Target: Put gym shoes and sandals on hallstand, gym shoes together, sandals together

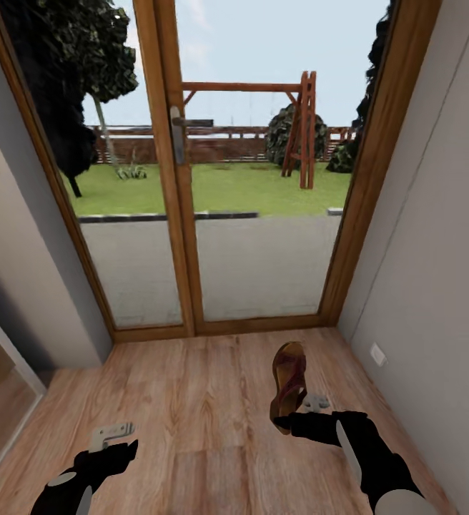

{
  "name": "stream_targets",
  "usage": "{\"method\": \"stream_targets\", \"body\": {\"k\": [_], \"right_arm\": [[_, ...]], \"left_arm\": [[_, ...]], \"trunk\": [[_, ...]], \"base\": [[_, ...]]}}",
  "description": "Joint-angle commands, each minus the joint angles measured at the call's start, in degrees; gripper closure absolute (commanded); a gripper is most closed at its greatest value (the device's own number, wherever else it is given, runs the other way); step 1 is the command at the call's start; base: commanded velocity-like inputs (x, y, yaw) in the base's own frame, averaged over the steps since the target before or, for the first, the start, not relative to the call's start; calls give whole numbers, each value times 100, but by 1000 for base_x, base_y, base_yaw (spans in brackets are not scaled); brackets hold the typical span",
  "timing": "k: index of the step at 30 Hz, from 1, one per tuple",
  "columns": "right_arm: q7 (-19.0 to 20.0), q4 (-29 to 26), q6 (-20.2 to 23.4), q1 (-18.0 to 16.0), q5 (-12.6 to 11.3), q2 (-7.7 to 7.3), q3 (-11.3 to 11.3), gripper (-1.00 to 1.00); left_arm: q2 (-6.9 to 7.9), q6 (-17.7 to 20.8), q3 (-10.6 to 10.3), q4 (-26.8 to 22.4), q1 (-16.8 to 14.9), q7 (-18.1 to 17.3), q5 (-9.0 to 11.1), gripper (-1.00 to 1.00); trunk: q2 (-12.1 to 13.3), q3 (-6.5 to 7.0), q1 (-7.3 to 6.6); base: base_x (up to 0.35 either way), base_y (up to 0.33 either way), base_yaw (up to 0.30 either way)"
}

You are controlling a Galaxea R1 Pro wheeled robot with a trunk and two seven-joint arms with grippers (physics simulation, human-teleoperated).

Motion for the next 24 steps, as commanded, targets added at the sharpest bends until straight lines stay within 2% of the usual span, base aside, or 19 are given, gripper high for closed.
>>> {"method": "stream_targets", "body": {"k": [1,15,24], "right_arm": [[-13,0,8,0,-19,0,-1,100],[-13,0,6,0,-19,0,-2,100],[-13,0,6,0,-13,7,5,100]], "left_arm": [[0,0,1,0,0,0,1,-100],[0,0,0,0,0,0,1,-100],[-1,0,-4,0,0,0,-6,-100]], "trunk": [[0,0,0],[0,0,0],[0,0,0]], "base": [[0,1,-282],[0,25,-281],[0,229,-60]]}}
